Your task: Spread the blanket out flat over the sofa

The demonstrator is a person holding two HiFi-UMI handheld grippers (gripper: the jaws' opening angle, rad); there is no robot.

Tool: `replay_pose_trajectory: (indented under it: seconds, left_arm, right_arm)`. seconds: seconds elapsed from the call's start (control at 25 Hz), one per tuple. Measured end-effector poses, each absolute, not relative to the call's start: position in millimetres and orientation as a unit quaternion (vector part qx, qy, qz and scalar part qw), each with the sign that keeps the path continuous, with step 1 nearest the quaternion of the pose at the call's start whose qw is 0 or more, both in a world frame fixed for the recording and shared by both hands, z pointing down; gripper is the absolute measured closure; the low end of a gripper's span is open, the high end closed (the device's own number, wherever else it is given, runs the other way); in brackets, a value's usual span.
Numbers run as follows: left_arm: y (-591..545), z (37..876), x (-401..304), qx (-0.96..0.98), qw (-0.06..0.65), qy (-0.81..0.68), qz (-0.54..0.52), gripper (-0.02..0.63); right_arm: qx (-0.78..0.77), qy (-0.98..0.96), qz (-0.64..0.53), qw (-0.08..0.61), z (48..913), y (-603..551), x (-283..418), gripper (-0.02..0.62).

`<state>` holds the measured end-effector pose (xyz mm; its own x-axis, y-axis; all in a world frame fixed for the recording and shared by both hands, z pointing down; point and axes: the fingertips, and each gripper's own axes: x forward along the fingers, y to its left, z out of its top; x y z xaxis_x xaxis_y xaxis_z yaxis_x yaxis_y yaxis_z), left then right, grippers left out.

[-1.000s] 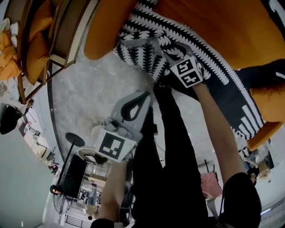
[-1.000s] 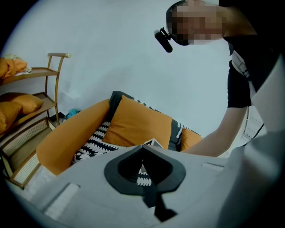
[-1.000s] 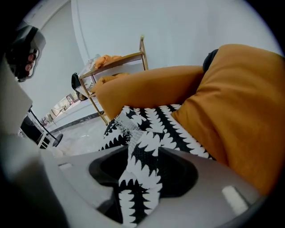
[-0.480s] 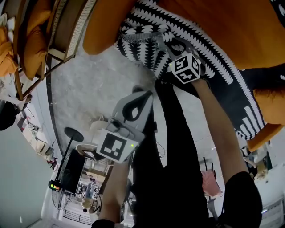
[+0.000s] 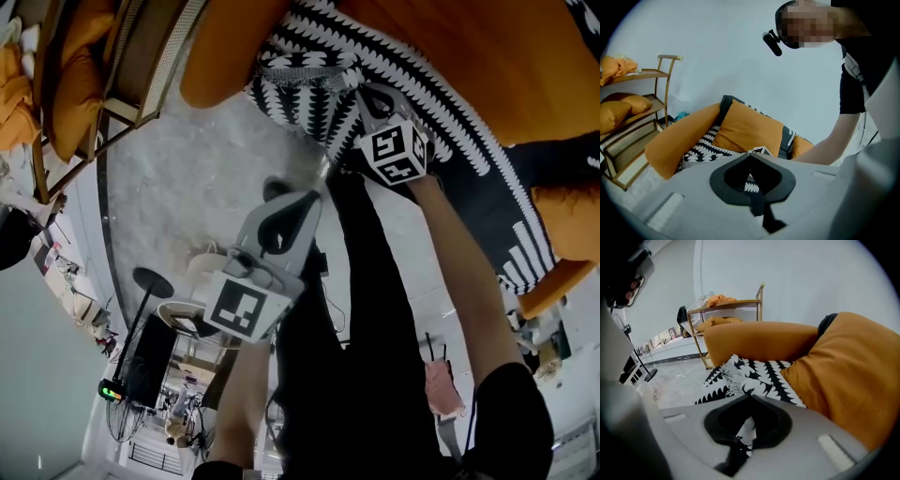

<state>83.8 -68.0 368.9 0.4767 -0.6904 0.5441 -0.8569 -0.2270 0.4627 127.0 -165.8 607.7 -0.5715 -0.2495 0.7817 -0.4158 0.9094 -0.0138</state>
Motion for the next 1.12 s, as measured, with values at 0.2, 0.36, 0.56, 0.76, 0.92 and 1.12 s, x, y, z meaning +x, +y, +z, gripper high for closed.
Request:
replay_pose_trajectory:
  seconds: [0.2, 0.36, 0.56, 0.76, 0.92, 1.12]
  left_arm:
    - [-60, 364, 72, 0.775, 0.362, -0.508, 0.105, 0.595]
    - [-43, 356, 58, 0.775, 0.353, -0.513, 0.102, 0.595]
    - [-17, 357, 25, 0.779, 0.349, -0.511, 0.100, 0.595]
    - [6, 350, -10, 0.795, 0.337, -0.493, 0.107, 0.595]
    - [28, 340, -42, 0.814, 0.320, -0.472, 0.111, 0.595]
    - [55, 337, -90, 0.830, 0.314, -0.448, 0.112, 0.595]
  right_arm:
    - [0.188, -0.896, 0.098, 0.389, 580, -153, 107, 0.581]
    - [0.176, -0.910, 0.096, 0.361, 550, -130, 86, 0.583]
    - [0.164, -0.918, 0.099, 0.347, 527, -94, 51, 0.584]
    - [0.167, -0.921, 0.107, 0.336, 510, -61, 13, 0.584]
    - [0.179, -0.916, 0.116, 0.340, 502, -31, -16, 0.584]
    - [0.185, -0.910, 0.131, 0.348, 510, 10, -61, 0.584]
